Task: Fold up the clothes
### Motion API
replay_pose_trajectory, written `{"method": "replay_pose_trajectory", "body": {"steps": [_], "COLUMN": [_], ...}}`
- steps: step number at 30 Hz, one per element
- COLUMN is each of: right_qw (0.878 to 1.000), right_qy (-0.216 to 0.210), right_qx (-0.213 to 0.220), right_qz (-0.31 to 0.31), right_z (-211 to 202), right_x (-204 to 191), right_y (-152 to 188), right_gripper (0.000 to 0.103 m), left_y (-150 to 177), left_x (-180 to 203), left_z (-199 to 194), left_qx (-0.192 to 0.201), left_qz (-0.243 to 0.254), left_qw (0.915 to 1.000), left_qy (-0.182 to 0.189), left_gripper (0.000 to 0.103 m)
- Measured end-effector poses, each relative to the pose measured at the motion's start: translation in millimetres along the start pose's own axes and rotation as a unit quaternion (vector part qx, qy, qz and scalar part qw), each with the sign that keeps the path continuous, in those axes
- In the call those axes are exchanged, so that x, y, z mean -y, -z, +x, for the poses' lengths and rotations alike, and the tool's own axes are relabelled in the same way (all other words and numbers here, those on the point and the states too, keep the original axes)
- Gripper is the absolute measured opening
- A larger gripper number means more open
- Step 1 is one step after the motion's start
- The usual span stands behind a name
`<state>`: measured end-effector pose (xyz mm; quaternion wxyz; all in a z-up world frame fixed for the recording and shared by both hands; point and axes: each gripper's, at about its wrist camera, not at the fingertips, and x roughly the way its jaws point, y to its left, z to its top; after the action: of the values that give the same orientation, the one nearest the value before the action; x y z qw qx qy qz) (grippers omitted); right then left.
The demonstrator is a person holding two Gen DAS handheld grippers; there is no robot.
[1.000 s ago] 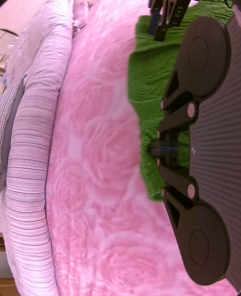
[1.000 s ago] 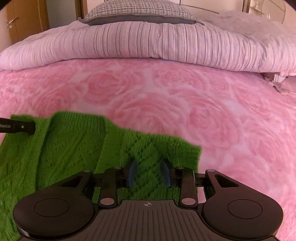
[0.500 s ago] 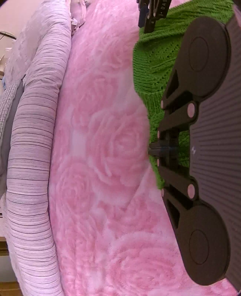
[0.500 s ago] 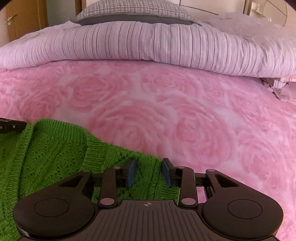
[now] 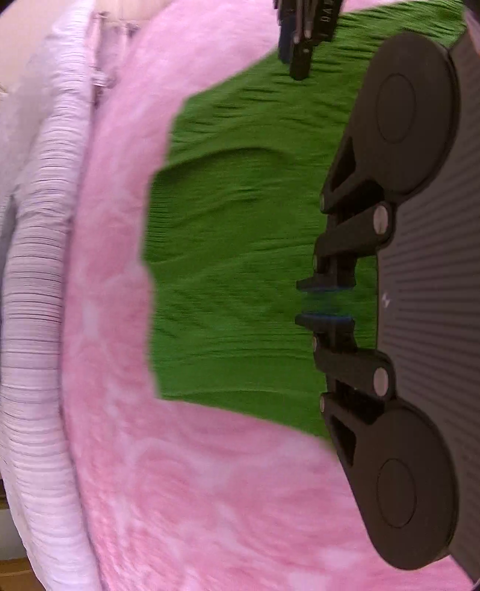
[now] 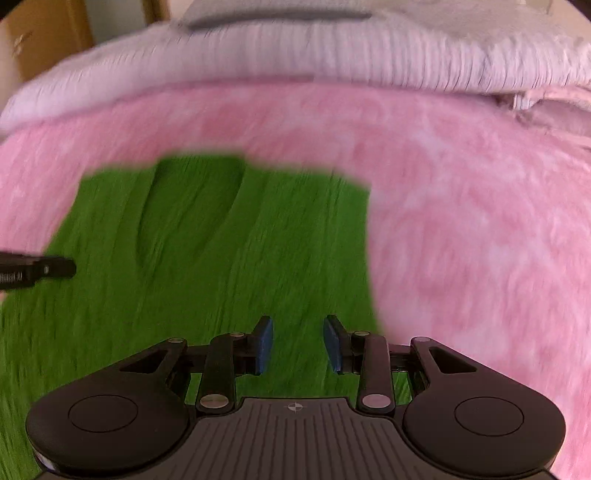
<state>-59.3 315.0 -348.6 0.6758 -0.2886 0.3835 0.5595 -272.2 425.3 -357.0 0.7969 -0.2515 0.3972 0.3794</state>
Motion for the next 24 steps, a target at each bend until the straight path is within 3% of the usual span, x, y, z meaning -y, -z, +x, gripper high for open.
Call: {"method": "replay_pose_trajectory", "body": {"steps": [3, 9, 14, 18, 24], "right_qw": [1.0, 0.999, 0.996, 0.996, 0.998], "right_qy": [0.012, 0.019, 0.012, 0.004, -0.025], "right_qx": [0.003, -0.031, -0.083, -0.092, -0.049], "right_qz": [-0.001, 0.008, 0.026, -0.001, 0.027], "right_z": [-25, -89, -134, -161, -178], "right_x": [-12, -21, -21, -24, -30], "right_y": [39, 116, 177, 203, 193], "right_gripper": [0.034, 0.034, 0.035, 0.035, 0.035], "left_y": [34, 116, 178, 213, 217], "left_x": [2, 1, -3, 4, 25], "left_z": [-25, -88, -141, -177, -193], "left_qx": [0.001, -0.013, -0.045, -0.067, -0.059], "left_qz": [0.003, 0.025, -0.008, -0.023, -0.062], "left_qw": [0.9999, 0.9991, 0.9975, 0.9944, 0.9928], "left_qy": [-0.012, -0.033, -0.053, -0.079, -0.084], "left_gripper": [0.008, 0.009, 0.011, 0.01, 0.013]}}
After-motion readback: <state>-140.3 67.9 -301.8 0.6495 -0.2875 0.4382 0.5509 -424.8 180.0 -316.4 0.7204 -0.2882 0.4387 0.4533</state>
